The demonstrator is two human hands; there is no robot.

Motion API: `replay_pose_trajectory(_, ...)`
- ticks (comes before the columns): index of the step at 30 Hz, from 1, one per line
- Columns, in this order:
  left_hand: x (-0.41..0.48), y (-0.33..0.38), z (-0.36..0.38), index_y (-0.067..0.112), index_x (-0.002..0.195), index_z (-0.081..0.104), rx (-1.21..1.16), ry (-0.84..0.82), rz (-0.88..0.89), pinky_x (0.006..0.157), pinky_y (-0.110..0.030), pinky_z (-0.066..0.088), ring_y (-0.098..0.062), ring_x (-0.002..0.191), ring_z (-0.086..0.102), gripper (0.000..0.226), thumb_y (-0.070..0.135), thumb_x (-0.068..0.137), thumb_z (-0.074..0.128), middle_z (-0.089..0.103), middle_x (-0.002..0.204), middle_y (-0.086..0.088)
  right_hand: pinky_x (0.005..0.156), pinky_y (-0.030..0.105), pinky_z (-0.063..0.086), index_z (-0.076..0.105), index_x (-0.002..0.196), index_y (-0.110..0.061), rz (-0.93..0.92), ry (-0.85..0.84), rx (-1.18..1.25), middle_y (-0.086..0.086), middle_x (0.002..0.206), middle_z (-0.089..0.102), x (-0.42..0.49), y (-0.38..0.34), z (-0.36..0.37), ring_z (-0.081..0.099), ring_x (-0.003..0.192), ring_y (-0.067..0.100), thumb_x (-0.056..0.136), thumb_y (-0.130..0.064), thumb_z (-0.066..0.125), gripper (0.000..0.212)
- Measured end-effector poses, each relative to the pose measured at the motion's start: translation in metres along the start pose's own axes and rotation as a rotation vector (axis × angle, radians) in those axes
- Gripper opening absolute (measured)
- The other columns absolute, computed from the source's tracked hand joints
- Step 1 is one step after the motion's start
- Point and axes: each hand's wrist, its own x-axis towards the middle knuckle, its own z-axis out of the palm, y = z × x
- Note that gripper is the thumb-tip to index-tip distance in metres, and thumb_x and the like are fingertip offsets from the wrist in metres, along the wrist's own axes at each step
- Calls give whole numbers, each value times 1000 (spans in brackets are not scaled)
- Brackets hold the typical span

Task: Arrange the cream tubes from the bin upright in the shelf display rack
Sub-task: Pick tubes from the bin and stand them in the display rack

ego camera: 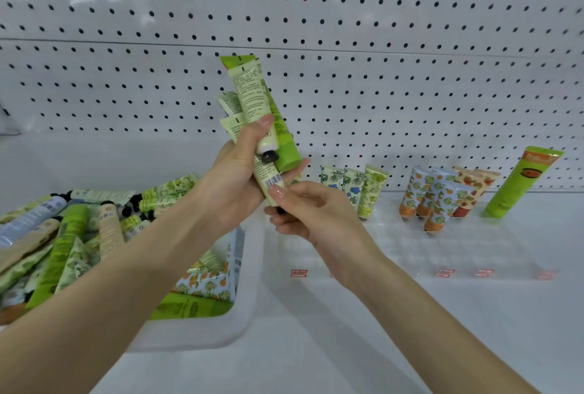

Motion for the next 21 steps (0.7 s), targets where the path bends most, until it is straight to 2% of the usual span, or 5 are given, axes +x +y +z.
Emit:
replay_pose_trajectory(4,0,-1,-1,8,93,57,66,-1,0,74,-38,58,-19,68,67,21,29,90,57,60,82,-9,54,18,47,69,96,-7,-10,-35,-41,7,71,69,-6,5,-9,57,54,9,83,-19,69,18)
replay_pose_trajectory(7,-1,-1,-2,9,92,57,67,-1,0,75,-38,58,-22,76,65,21,29,87,59,60,83,-8,52,18,46,67,101,-8,-4,-76,-79,7,71,68,-14,6,-22,56,53,9,75,-28,68,33)
replay_pose_trajectory(13,-3,7,0,10,90,57,6,34,0,82,-41,57,-18,69,64,18,27,93,55,58,81,-7,54,22,40,71,94,-15,120,-153,-243,12,89,73,-27,9,-52,50,52,7,72,-36,66,31)
replay_pose_trajectory(17,0,14,-5,11,102,56,-133,87,23,82,-42,57,-21,82,62,16,24,93,56,57,92,-9,51,13,43,70,100,-2,228,-140,-100,9,100,70,-33,12,-70,44,49,3,78,-25,63,33)
replay_pose_trajectory(21,-4,13,-4,15,93,62,-99,94,5,85,-47,55,-21,88,68,7,21,90,59,63,89,-8,42,10,40,63,110,-1,235,-171,136,12,94,70,-32,9,-79,38,44,3,81,-19,58,34)
